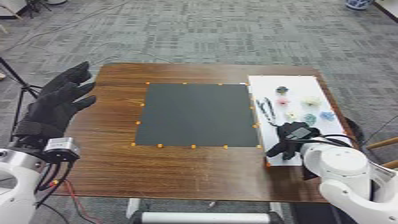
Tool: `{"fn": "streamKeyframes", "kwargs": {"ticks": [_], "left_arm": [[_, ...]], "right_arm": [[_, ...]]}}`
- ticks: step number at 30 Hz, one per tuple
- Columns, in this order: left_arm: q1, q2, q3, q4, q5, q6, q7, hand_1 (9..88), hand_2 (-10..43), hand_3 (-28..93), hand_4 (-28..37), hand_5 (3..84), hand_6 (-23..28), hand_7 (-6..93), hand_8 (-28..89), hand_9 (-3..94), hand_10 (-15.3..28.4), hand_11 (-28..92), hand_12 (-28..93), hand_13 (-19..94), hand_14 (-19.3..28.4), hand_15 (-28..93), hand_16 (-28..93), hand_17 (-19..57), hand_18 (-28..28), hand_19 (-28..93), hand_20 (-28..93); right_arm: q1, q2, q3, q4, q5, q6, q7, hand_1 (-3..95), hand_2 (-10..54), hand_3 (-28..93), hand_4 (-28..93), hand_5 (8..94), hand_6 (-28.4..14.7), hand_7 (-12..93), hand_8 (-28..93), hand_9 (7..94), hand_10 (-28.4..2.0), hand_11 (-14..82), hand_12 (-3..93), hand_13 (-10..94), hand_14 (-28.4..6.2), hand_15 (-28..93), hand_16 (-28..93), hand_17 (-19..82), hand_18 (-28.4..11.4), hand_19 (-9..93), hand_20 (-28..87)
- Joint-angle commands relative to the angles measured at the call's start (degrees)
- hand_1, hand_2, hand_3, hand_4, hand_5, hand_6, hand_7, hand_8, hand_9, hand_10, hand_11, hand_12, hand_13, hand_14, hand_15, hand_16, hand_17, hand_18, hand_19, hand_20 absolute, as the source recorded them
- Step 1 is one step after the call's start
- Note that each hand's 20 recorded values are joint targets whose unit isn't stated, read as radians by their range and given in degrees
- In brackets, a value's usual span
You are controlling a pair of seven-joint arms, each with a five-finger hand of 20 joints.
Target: Arrange flowers
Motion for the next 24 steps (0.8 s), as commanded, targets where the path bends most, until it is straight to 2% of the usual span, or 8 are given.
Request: {"fn": "streamKeyframes", "kwargs": {"ticks": [1,6,10,13,18,22,24], "left_arm": [[0.7,-0.51,-0.15,0.11,-0.2,-0.45,-0.42,27.4,-9.5,68,-27.6,20.0,1.1,16.6,-8,14.0,8.6,13,22,5,11.8,34,-2,-12.5,19.6,39,9],[0.5,-0.67,0.09,0.24,-0.3,-0.63,-0.67,27.3,-9.5,68,-27.5,20.0,1.1,16.6,-8,13.9,8.6,13,22,5,11.8,34,-2,-12.6,19.5,39,9],[1.0,-0.75,-0.17,-0.02,-0.28,-0.41,-0.4,27.3,-9.5,68,-27.4,19.9,1.1,16.6,-8,14.0,8.6,13,22,5,11.8,34,-2,-12.6,19.6,39,9],[1.0,-0.81,-0.31,-0.09,-0.23,-0.4,-0.38,27.2,-9.5,68,-27.4,20.0,1.1,16.7,-8,14.0,8.6,13,22,5,11.8,34,-2,-12.6,19.6,39,9],[1.2,-1.03,-0.57,-0.28,-0.33,-0.11,-0.62,27.2,-9.5,68,-27.5,20.0,1.2,16.6,-8,14.0,8.6,13,22,5,11.8,34,-2,-12.6,19.7,39,9],[1.3,-1.19,-0.74,-0.4,-0.37,-0.01,-0.63,27.0,-9.5,68,-27.4,20.0,1.2,16.6,-8,14.0,8.6,13,22,5,11.9,34,-2,-12.6,19.7,39,9],[1.2,-1.24,-0.64,-0.37,-0.41,-0.03,-0.64,27.0,-9.5,68,-27.3,20.0,1.2,16.6,-8,14.0,8.7,13,22,5,11.9,34,-2,-12.7,19.7,39,9]], "right_arm": [[0.0,2.0,1.5,0.3,-0.2,1.5,2.4,12.7,-9.5,76,-28,89.8,1.9,48,-9,88.9,-9.0,61.9,48.1,82,-9.5,86,41,44,-24.0,93,49],[0.4,1.3,0.4,2.5,0.4,1.5,2.7,13.2,-9.5,79,-28,89.4,2.0,48,-9,88.8,-8.7,61.6,48.4,82,-9.3,86,41,44,-24.0,93,50],[-2.3,-0.6,2.8,3.4,3.1,2.9,3.2,18.9,-9.5,82,-28,85.3,1.9,32,-11,85.9,-8.6,58.4,48.8,80,-8.7,84,43,42,-23.5,93,48],[-4.1,-2.1,4.2,3.3,2.8,3.3,4.2,20.7,-9.5,82,-28,82.6,1.6,30,-11,83.8,-9.1,56.9,48.7,78,-8.3,83,44,41,-23.4,93,47],[-6.4,-5.4,6.9,2.4,2.7,1.5,5.1,20.0,-9.5,77,-28,82.1,1.5,29,-11,83.5,-9.0,56.2,48.3,78,-7.9,82,44,41,-23.4,93,45],[-6.6,-6.8,6.3,1.2,0.9,-0.7,4.8,29.1,-9.5,64,-28,82.9,1.5,29,-11,84.6,-8.6,55.2,47.6,79,-7.2,81,45,42,-23.4,93,45],[-6.9,-7.1,5.7,0.6,0.8,-2.1,5.2,33.1,-9.5,62,-28,83.3,1.7,29,-11,85.1,-8.2,54.9,47.6,79,-6.9,81,45,42,-23.3,93,45]]}}
